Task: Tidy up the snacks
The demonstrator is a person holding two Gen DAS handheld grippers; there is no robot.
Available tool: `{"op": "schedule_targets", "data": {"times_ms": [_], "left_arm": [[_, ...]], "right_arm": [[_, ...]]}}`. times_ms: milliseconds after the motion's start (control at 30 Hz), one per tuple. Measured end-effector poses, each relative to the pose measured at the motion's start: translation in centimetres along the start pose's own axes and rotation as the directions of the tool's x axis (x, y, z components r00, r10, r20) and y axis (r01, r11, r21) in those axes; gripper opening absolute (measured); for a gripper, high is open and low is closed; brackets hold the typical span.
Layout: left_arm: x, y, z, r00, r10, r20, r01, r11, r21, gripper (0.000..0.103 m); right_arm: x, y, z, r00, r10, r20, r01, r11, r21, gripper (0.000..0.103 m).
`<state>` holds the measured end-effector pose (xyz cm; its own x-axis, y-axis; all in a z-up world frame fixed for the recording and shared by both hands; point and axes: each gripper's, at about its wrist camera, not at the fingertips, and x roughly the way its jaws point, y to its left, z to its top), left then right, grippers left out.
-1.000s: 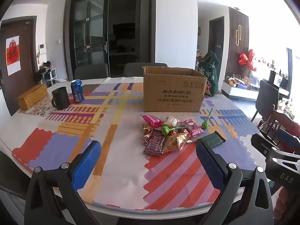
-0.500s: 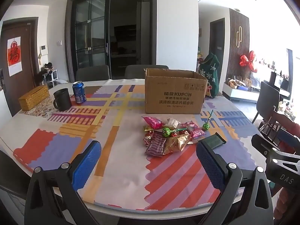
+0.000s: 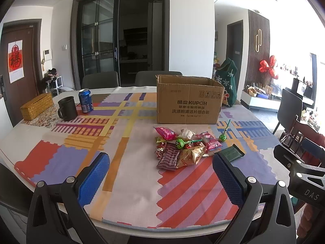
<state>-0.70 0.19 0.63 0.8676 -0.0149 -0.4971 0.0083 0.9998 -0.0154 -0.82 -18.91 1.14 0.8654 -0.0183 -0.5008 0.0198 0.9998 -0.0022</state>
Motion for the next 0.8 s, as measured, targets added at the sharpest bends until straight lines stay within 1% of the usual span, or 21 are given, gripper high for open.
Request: {"op": "schedule_targets", "data": {"times_ms": [800], "left_arm": [[-0.38, 0.02, 0.21, 1.0, 0.0, 0.004, 0.0, 1.0, 0.001, 0.103]], "right_arm": [[-0.19, 0.04, -0.03, 1.0, -0.002, 0.006, 0.002, 1.0, -0.003, 0.102]]}}
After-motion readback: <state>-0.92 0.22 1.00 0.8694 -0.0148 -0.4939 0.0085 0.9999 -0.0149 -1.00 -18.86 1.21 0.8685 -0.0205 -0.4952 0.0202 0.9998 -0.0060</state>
